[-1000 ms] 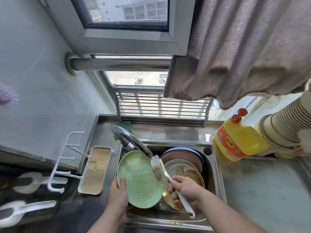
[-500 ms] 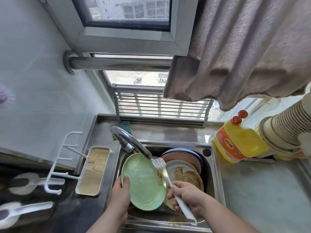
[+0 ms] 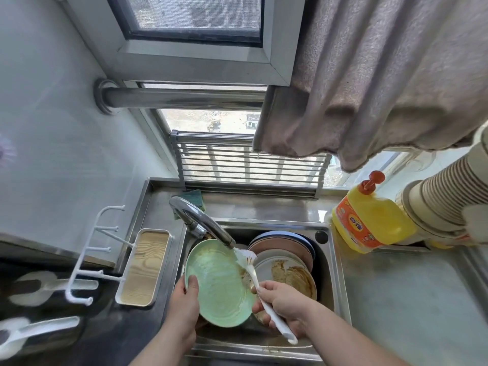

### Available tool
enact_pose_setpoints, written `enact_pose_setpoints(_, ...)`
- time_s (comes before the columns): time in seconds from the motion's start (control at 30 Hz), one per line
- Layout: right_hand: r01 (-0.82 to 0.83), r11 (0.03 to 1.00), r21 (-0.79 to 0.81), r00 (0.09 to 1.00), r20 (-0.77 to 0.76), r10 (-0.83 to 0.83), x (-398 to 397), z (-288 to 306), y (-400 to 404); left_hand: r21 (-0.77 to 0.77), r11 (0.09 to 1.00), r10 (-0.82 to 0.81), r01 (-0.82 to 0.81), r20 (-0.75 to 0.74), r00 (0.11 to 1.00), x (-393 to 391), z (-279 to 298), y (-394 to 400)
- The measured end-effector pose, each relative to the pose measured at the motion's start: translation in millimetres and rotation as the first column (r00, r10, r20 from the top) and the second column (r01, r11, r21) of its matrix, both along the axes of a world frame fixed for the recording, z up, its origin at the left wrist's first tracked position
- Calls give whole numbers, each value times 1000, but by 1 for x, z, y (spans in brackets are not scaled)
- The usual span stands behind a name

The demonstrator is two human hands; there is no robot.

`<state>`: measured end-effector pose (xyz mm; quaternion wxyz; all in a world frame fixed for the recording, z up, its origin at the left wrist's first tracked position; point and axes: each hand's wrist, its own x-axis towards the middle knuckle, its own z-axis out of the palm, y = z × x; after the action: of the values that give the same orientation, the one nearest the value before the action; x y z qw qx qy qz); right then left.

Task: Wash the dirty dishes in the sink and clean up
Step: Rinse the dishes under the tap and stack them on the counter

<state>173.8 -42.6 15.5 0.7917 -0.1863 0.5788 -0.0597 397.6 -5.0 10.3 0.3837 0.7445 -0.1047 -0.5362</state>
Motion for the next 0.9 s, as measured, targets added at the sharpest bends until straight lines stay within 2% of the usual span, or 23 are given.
enact_pose_setpoints(0.47, 47, 996, 75, 995, 88, -54, 7, 13, -1, -3, 1000, 13, -13, -7, 1000, 7, -6, 13)
enact_pose_setpoints(0.9, 27, 995, 97, 995, 97, -37, 8, 9, 2, -48, 999, 11, -9, 32, 999, 14, -16, 19)
